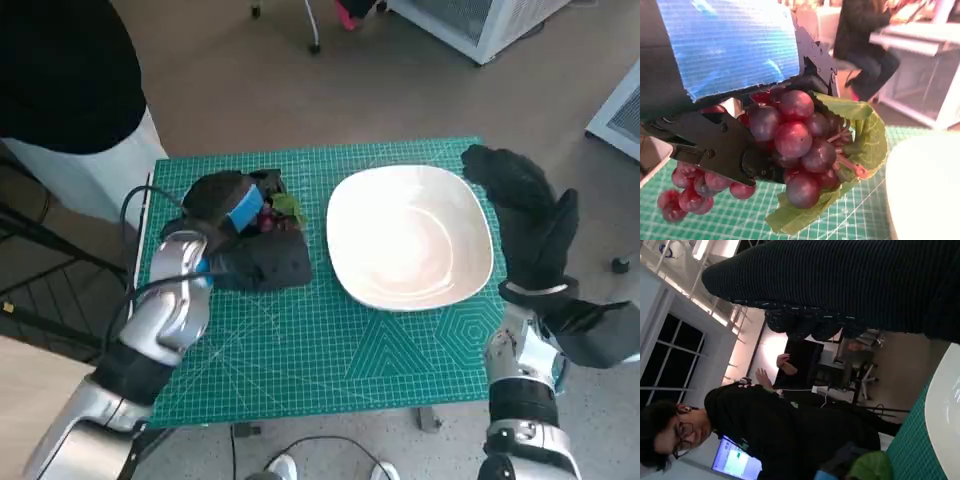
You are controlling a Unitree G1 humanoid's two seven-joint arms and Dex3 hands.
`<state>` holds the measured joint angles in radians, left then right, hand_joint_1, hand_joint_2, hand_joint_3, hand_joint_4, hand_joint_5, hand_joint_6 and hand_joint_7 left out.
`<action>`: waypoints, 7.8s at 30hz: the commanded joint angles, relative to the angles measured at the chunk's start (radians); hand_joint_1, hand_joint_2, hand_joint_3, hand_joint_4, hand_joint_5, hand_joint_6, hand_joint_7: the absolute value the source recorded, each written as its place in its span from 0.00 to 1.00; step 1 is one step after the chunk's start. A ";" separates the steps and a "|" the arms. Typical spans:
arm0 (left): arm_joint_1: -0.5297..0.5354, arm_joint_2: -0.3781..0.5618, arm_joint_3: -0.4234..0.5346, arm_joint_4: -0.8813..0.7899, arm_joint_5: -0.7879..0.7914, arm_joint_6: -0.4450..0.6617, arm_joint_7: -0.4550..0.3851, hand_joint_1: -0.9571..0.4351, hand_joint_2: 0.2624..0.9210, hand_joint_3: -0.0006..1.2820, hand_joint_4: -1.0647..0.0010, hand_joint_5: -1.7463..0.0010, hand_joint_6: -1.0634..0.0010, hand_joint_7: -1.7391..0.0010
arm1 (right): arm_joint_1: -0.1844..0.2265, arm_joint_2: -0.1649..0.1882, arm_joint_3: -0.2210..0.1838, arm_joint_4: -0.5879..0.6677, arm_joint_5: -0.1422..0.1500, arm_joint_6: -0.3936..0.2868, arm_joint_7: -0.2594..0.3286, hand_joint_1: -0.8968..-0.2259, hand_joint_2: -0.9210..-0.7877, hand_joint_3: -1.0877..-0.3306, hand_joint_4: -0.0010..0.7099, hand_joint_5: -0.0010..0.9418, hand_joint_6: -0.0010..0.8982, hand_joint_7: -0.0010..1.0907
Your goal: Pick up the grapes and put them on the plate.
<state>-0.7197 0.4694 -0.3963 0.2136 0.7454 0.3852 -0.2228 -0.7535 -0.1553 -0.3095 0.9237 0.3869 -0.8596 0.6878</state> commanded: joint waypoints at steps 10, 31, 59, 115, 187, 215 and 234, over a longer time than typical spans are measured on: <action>0.034 0.003 0.018 -0.091 0.040 -0.009 0.001 0.69 1.00 0.09 0.45 0.20 0.39 0.42 | 0.004 -0.006 -0.005 0.022 0.008 0.009 0.007 0.46 0.00 0.60 0.42 0.00 0.41 0.01; -0.176 -0.192 -0.080 0.124 0.050 -0.123 0.040 0.69 1.00 0.11 0.45 0.19 0.45 0.39 | 0.060 -0.002 -0.008 -0.083 0.016 0.016 -0.016 0.46 0.00 0.60 0.43 0.00 0.41 0.01; -0.538 -0.483 -0.156 0.788 -0.005 -0.356 0.113 0.69 1.00 0.20 0.59 0.16 0.57 0.23 | 0.194 -0.015 0.000 -0.294 -0.002 0.039 -0.119 0.49 0.00 0.57 0.41 0.00 0.39 0.00; -0.547 -0.496 -0.154 1.013 -0.078 -0.486 0.170 0.21 1.00 0.30 0.86 1.00 0.79 1.00 | 0.194 -0.015 0.032 -0.280 -0.019 0.039 -0.172 0.50 0.00 0.57 0.38 0.00 0.38 0.00; 0.286 -0.341 0.564 0.274 -1.057 -1.041 -0.260 0.21 1.00 0.49 0.90 1.00 0.86 1.00 | 0.047 0.021 0.043 -0.065 0.008 0.005 -0.034 0.46 0.00 0.66 0.45 0.00 0.41 0.01; 0.327 -0.360 0.559 0.247 -1.067 -1.052 -0.273 0.21 1.00 0.47 0.88 1.00 0.84 0.99 | 0.031 0.021 0.033 -0.036 0.008 0.001 -0.006 0.46 0.00 0.66 0.45 0.00 0.41 0.01; 0.343 -0.356 0.549 0.242 -1.046 -1.047 -0.271 0.21 1.00 0.47 0.87 1.00 0.83 0.99 | 0.029 0.024 0.017 -0.007 0.016 -0.011 0.020 0.46 0.00 0.66 0.44 0.00 0.41 0.01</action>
<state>-0.3887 0.1082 0.1558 0.4623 -0.3114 -0.6550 -0.4946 -0.7300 -0.1336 -0.2877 0.8983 0.3944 -0.8696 0.6988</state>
